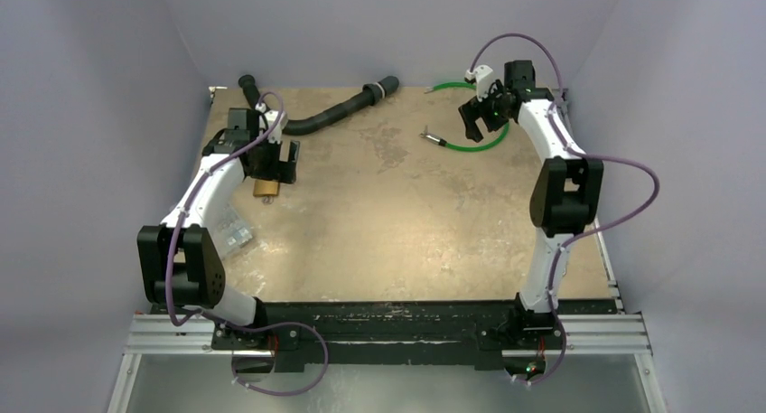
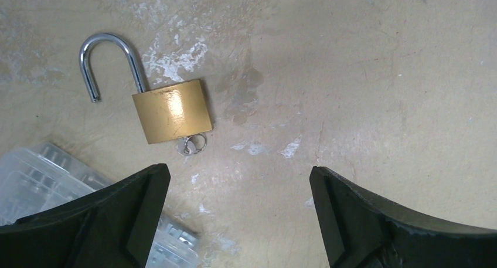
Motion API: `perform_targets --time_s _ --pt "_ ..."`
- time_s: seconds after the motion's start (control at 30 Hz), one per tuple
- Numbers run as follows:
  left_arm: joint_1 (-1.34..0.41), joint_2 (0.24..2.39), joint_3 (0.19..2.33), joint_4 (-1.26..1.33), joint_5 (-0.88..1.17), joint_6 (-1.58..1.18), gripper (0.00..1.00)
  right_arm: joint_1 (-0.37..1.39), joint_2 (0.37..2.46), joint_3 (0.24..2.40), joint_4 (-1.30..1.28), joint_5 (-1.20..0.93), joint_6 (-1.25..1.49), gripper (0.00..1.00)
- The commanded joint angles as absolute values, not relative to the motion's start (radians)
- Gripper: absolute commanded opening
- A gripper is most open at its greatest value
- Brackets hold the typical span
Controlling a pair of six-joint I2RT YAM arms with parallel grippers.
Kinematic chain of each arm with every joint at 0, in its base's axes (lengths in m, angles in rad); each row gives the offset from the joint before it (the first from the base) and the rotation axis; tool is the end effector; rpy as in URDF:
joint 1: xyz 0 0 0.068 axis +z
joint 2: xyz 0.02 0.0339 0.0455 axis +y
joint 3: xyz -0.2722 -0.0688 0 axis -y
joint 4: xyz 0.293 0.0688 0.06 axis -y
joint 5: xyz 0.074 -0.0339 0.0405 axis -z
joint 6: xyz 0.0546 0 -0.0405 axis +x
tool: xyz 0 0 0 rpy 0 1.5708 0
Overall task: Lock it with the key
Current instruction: Move the lock to the center of the board.
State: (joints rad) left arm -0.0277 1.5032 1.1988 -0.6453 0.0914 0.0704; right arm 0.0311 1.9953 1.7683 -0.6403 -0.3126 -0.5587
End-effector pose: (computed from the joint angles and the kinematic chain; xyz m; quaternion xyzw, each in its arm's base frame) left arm 0.3735 -0.0153 0.2501 0.0606 0.9493 -0.0370 0.3061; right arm 0.5118 0.0327 0.2580 -0.3208 0.8717 0.0523 0.3667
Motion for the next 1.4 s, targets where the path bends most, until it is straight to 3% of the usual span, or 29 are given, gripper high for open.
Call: perform_targets --time_s 0.0,0.23,0.63,0.9,1.17,1.37 --pt "-0.026 1.506 1.229 -0.632 0.142 0.029 1.00 0.039 2.139 1.978 -0.742 -0.325 -0.584 0.99" --pt "-0.026 1.498 1.231 -0.648 0.144 0.025 1.00 0.038 2.289 2.141 -0.763 -0.378 -0.532 0.99" --pt "-0.026 1.504 1.248 -0.665 0.117 0.034 1.00 0.055 2.347 2.141 -0.789 -0.461 -0.508 0.93" --pt "-0.026 1.506 1.274 -0.687 0.118 0.036 1.00 0.076 2.386 2.129 -0.818 -0.479 -0.553 0.78" --pt "-0.026 1.473 1.274 -0.704 0.125 0.066 1.00 0.127 2.332 2.026 -0.898 -0.514 -0.689 0.52" --pt "-0.026 1.459 1.236 -0.681 0.149 0.081 1.00 0.208 2.132 1.661 -0.852 -0.455 -0.915 0.39"
